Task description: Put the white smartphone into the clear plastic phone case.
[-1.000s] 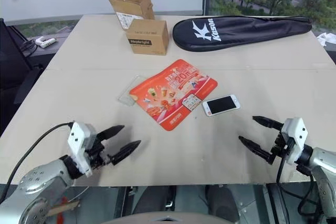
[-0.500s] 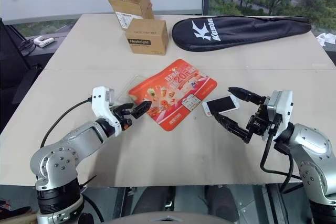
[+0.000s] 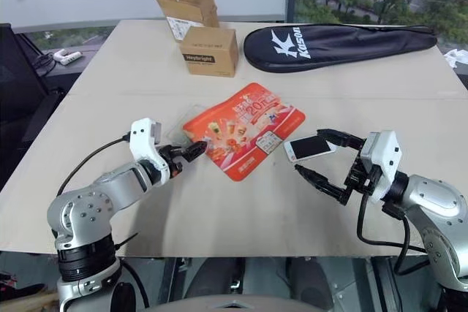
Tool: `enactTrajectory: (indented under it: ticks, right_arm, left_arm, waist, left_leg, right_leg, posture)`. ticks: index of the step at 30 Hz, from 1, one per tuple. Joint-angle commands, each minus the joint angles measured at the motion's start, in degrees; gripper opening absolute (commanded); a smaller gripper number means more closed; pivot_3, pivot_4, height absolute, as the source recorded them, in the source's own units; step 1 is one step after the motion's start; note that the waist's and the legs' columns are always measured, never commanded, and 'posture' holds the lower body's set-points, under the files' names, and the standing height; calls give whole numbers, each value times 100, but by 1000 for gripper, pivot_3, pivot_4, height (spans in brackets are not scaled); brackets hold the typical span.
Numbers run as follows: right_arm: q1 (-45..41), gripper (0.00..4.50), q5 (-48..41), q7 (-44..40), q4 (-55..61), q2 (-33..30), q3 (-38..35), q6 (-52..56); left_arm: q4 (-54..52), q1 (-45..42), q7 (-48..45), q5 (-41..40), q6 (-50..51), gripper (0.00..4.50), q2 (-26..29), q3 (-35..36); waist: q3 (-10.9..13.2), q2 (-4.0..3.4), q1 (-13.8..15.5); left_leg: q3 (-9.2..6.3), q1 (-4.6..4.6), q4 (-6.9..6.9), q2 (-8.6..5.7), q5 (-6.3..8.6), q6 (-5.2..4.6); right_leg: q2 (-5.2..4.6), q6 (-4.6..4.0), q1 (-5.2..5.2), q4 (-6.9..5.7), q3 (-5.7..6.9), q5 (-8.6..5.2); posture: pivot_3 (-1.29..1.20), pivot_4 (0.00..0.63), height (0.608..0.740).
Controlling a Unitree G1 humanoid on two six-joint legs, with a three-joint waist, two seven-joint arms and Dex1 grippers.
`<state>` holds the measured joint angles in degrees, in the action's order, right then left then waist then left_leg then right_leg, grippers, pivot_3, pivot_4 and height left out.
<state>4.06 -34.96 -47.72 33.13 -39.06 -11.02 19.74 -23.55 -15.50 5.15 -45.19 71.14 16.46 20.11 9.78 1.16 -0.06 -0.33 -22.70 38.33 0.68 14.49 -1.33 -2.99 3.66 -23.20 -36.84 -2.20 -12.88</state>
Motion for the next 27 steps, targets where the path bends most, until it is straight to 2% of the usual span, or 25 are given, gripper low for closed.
enactTrajectory:
  ticks: [1, 6, 14, 27]
  right_arm:
    - [-18, 4500, 24, 71, 110, -85, -75, 51]
    - [-15, 4500, 24, 106, 131, -64, -80, 101]
    - [-46, 4500, 11, 139, 128, -24, -69, 107]
    - [-31, 4500, -8, 141, 122, 36, -114, 45]
  left_arm:
    - [262, -163, 95, 152, -55, 4443, -144, 31]
    - [543, -415, 262, 170, 0, 4443, -470, 255]
    - [667, -630, 194, 201, -31, 4443, -700, 191]
    - [177, -500, -93, 7, 549, 4443, -737, -24]
  waist:
    - [-2, -1, 28]
    - [-6, -4, 105]
    - [-9, -8, 106]
    - [-8, -6, 104]
  left_leg:
    - [0, 1, 0, -4, -2, 2]
    - [-4, 6, 2, -6, -2, 2]
    - [-13, 9, 5, -8, -2, 2]
    - [-20, -5, 4, -16, -2, 2]
  right_leg:
    - [0, 0, 3, 0, 0, 0]
    - [-2, 0, 13, 0, 6, 0]
    - [-5, 0, 23, 1, 17, 0]
    - [-17, 1, 25, 16, 26, -2]
  posture:
    - [0, 150, 740]
    - [0, 150, 740]
    - [0, 150, 740]
    - [0, 150, 740]
